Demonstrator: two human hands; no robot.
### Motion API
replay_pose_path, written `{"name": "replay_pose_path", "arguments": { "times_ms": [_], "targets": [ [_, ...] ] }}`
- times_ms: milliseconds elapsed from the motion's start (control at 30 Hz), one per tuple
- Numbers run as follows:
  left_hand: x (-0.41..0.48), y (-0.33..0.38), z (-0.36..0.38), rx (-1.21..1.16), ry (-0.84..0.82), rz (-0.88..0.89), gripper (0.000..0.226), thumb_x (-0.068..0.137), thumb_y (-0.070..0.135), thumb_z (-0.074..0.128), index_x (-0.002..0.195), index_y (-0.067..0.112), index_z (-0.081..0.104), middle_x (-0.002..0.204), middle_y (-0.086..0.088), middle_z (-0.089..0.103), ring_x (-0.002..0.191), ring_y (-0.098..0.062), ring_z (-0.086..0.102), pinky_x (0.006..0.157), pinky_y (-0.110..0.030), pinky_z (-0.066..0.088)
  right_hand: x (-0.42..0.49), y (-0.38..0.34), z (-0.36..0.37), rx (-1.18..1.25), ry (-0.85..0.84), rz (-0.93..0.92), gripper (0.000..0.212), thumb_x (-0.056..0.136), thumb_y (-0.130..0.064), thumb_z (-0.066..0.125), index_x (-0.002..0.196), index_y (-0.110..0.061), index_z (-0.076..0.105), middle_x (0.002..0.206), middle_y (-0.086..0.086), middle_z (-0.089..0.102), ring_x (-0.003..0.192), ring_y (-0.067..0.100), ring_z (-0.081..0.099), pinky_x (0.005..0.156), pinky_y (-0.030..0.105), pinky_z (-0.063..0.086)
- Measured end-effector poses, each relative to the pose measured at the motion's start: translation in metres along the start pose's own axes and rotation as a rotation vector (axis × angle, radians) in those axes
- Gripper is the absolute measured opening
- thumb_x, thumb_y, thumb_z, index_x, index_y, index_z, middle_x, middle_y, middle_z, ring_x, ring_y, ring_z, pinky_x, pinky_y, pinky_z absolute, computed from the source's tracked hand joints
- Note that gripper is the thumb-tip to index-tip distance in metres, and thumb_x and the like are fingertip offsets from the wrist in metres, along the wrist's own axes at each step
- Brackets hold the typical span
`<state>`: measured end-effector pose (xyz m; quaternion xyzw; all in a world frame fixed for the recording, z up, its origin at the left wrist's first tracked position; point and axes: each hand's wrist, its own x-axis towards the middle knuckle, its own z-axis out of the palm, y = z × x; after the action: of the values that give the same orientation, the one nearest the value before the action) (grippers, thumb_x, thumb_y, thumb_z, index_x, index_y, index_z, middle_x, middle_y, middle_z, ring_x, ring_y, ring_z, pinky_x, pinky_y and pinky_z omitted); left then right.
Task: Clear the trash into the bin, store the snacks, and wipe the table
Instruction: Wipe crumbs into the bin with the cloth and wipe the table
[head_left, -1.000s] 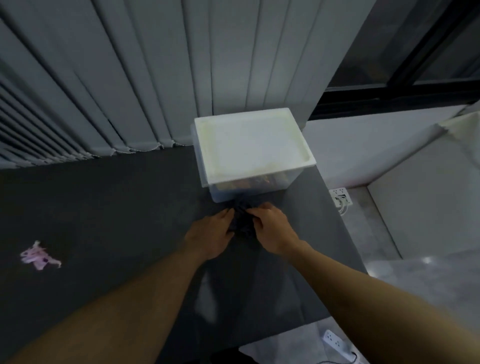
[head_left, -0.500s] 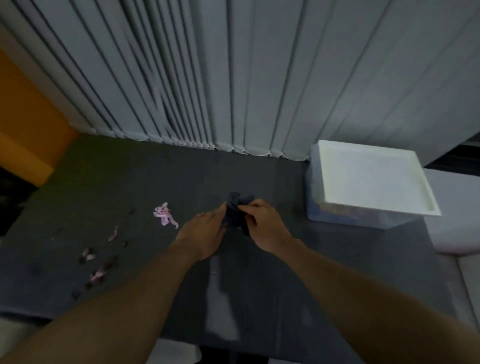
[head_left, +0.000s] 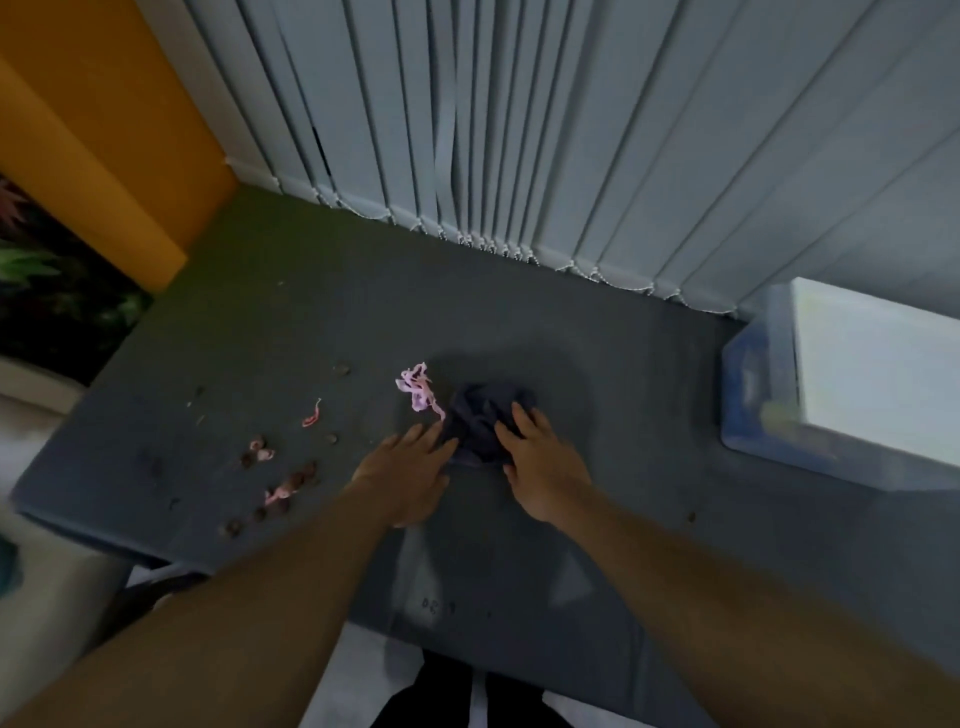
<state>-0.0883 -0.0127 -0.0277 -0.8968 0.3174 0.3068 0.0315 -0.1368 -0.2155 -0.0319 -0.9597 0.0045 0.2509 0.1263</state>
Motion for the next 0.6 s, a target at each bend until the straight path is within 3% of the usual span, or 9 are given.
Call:
{"name": "replay_pose_path", "arguments": {
  "times_ms": [100,367,600],
  "targets": [
    [0.000,-0.001,0.002,-0.021,-0.012,0.001,0.061,0.106,0.039,0.028,0.160,0.024,0.006,0.168,-0.004,-0.004,0.154,-0.025,0.002,0.123,-0.043,0.016,0.002,-0.003,0.002,-0.041,-0.003,0.026,0.063,0.104,-0.035,0.043,0.159,-0.027,0.012,0.167,-0.003,-0.009,0.153,0.025,-0.005,0.115,0.047,0.031],
    [-0.012,-0.002,-0.018,-0.083,0.069,-0.024,0.057,0.105,0.039,0.026,0.158,0.020,0.016,0.166,-0.002,0.011,0.152,-0.022,0.011,0.120,-0.043,0.021,0.006,-0.006,-0.019,-0.010,-0.005,0.032,0.061,0.102,-0.043,0.041,0.157,-0.028,0.019,0.167,-0.001,0.001,0.153,0.026,0.000,0.113,0.051,0.034],
    [-0.051,-0.001,-0.048,-0.089,0.157,-0.224,0.057,0.106,0.039,0.025,0.159,0.021,0.014,0.166,-0.002,0.012,0.153,-0.026,0.009,0.122,-0.044,0.013,0.000,-0.018,-0.054,0.018,0.081,-0.090,0.060,0.100,-0.045,0.042,0.155,-0.025,0.025,0.165,0.003,0.012,0.152,0.027,0.009,0.114,0.051,0.032]
  ]
}}
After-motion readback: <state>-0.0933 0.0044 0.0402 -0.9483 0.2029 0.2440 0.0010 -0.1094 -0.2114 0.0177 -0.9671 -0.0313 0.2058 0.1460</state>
